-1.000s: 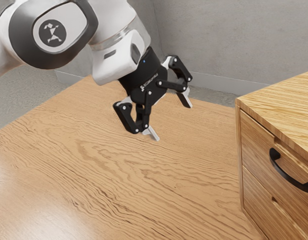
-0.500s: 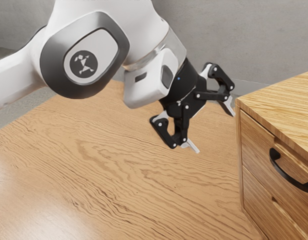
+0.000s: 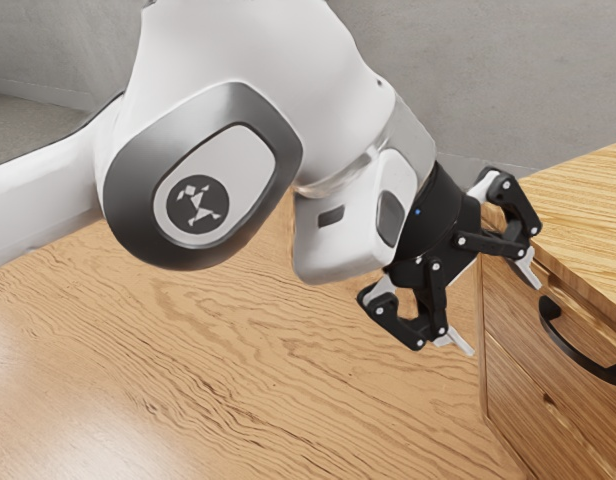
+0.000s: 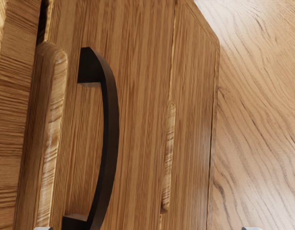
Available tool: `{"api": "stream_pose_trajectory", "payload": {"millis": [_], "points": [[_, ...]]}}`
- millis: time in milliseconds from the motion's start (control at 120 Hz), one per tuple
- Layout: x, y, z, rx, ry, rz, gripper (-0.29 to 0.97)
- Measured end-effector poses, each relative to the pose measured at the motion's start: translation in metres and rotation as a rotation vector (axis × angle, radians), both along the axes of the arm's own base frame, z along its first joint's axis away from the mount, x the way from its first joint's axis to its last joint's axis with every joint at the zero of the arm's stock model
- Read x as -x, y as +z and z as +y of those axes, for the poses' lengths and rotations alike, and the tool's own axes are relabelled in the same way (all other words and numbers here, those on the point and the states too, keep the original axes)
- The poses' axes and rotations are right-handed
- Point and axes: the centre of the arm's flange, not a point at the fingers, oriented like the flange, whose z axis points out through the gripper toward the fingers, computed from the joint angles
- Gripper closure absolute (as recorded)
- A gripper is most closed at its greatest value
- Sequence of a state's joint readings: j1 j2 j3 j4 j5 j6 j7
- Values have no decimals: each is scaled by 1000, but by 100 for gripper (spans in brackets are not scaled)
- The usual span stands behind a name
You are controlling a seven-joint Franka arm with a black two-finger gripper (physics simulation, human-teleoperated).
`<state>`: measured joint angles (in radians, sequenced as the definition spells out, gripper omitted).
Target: Pull the drawer handle with one arm to open the drawer
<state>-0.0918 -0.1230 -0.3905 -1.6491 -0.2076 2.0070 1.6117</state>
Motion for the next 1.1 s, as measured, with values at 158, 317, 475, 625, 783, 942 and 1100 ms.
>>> {"api": "stream_pose_trajectory", "payload": {"millis": [158,317,475,625,783,942,1100], "points": [[8,3,-16,17,-12,-26,23],[9,6,-20,31,-4,-40,27],[17,5,-35,38,-22,-43,29],[14,-2,-36,40,-12,-33,32],[9,-14,-40,42,-10,-18,37],[2,-20,-40,48,-2,-17,39],[-4,-25,-42,52,3,-22,39]]}}
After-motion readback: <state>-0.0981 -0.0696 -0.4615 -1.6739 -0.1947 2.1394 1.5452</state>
